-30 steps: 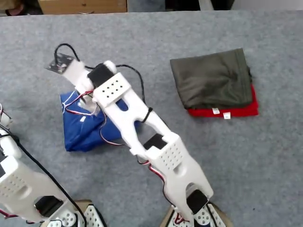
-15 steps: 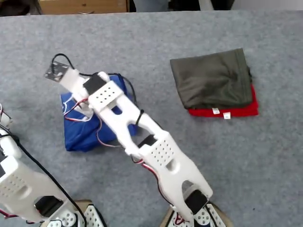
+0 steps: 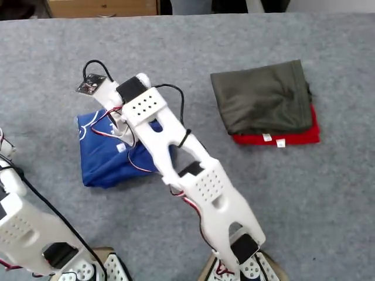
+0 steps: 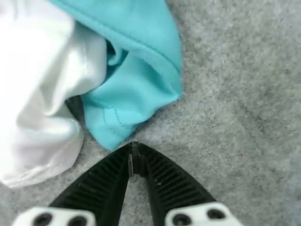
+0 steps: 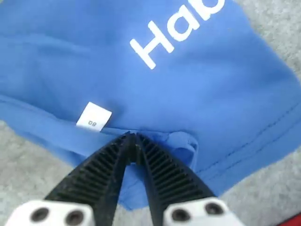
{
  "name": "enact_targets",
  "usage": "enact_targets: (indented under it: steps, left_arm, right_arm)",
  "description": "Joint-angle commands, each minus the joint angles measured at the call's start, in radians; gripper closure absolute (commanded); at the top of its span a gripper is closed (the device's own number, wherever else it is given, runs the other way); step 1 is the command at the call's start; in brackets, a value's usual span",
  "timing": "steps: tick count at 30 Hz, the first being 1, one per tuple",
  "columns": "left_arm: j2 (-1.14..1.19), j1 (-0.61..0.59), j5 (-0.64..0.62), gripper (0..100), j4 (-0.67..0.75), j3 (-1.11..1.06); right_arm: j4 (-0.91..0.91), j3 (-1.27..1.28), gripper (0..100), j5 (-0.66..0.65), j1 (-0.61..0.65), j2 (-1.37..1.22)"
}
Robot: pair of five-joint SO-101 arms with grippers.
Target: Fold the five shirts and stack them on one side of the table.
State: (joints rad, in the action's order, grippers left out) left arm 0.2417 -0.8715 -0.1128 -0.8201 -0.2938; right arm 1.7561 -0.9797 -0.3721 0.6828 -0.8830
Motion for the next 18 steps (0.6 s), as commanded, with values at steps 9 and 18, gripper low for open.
enact_targets:
  steps: [9, 18]
  left_arm:
    - [-0.048, 0.005, -0.005, 97, 0.015, 0.005]
    - [-0.057, 0.019, 0.009, 97, 0.006, -0.004]
  right_arm:
    - [0.011, 0.694, 98.5, 0.003, -0.012, 0.492]
    - [-0.021, 0.866, 98.5, 0.003, -0.043, 0.676]
